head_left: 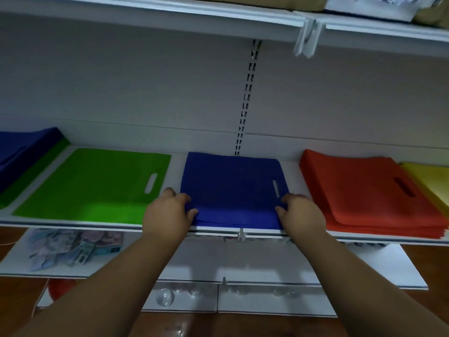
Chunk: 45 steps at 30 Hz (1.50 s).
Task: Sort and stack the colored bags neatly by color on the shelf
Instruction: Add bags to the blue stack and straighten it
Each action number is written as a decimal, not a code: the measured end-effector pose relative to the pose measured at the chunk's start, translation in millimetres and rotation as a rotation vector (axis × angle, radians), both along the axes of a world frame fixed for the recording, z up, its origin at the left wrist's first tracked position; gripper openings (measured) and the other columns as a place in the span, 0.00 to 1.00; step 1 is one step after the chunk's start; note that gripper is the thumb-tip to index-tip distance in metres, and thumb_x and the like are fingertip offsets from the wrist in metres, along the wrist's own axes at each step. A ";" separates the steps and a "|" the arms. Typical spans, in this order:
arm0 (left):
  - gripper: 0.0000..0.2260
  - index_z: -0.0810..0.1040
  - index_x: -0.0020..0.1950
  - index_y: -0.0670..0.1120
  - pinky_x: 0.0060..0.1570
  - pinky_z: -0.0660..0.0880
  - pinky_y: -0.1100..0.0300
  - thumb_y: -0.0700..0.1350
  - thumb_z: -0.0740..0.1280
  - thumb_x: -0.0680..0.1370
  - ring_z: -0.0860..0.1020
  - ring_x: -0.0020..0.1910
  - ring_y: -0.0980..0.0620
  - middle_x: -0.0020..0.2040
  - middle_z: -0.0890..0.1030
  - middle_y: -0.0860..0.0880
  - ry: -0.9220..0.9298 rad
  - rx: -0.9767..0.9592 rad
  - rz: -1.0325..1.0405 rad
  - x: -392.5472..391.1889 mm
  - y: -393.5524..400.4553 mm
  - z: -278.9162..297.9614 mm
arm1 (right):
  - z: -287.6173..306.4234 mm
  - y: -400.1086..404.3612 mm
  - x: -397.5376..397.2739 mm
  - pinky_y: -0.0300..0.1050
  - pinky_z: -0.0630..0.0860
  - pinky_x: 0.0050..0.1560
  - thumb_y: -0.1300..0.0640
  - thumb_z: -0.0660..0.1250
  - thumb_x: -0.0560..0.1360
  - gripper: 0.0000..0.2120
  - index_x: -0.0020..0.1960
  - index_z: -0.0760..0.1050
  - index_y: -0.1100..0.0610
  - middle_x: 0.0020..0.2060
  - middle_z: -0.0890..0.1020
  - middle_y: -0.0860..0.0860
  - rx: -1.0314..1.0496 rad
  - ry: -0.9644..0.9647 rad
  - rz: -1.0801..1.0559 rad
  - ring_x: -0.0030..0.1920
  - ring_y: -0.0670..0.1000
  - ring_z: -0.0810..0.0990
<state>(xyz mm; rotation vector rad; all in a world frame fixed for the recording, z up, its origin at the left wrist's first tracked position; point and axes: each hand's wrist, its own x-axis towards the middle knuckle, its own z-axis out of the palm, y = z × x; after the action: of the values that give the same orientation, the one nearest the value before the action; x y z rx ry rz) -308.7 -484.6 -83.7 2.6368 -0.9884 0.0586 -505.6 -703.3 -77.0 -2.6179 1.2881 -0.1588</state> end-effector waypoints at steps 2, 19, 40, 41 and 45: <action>0.20 0.78 0.64 0.52 0.47 0.76 0.54 0.58 0.71 0.74 0.79 0.48 0.44 0.55 0.76 0.47 0.023 -0.044 -0.026 4.0 8.5 -1.2 | 4.0 18.5 18.3 0.46 0.73 0.42 0.51 0.65 0.78 0.12 0.57 0.79 0.57 0.52 0.80 0.56 -0.007 -0.071 0.041 0.48 0.57 0.79; 0.19 0.75 0.67 0.53 0.38 0.72 0.55 0.51 0.69 0.76 0.77 0.39 0.49 0.38 0.78 0.53 0.215 -0.413 0.263 219.7 290.5 7.2 | 32.0 327.4 333.4 0.46 0.73 0.53 0.47 0.64 0.79 0.27 0.76 0.63 0.45 0.57 0.79 0.54 0.120 -0.220 0.603 0.57 0.56 0.78; 0.08 0.78 0.58 0.56 0.46 0.81 0.52 0.46 0.66 0.80 0.81 0.46 0.48 0.55 0.80 0.48 0.782 -1.023 0.590 340.4 414.3 -1.3 | 22.3 422.2 417.2 0.46 0.71 0.48 0.56 0.63 0.79 0.09 0.57 0.77 0.54 0.54 0.79 0.53 0.062 -0.314 0.380 0.52 0.56 0.78; 0.07 0.78 0.54 0.57 0.50 0.80 0.50 0.45 0.67 0.79 0.81 0.49 0.46 0.54 0.80 0.49 0.715 -0.984 0.592 340.0 415.9 -1.5 | 22.1 416.8 410.3 0.46 0.72 0.50 0.56 0.64 0.79 0.11 0.60 0.77 0.55 0.57 0.79 0.53 0.041 -0.345 0.367 0.54 0.56 0.78; 0.05 0.80 0.50 0.55 0.51 0.76 0.55 0.45 0.68 0.77 0.77 0.47 0.51 0.51 0.81 0.51 0.508 -0.744 0.515 321.3 405.7 0.7 | 26.3 390.5 381.5 0.48 0.74 0.54 0.55 0.64 0.80 0.15 0.66 0.75 0.55 0.62 0.78 0.54 -0.003 -0.397 0.238 0.58 0.58 0.78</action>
<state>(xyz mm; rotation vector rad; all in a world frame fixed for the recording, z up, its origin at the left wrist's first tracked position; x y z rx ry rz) 12.6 -78.9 -83.0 1.9779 -0.0634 -0.1024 -124.1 -312.8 -50.6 -2.5413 0.8388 -0.6026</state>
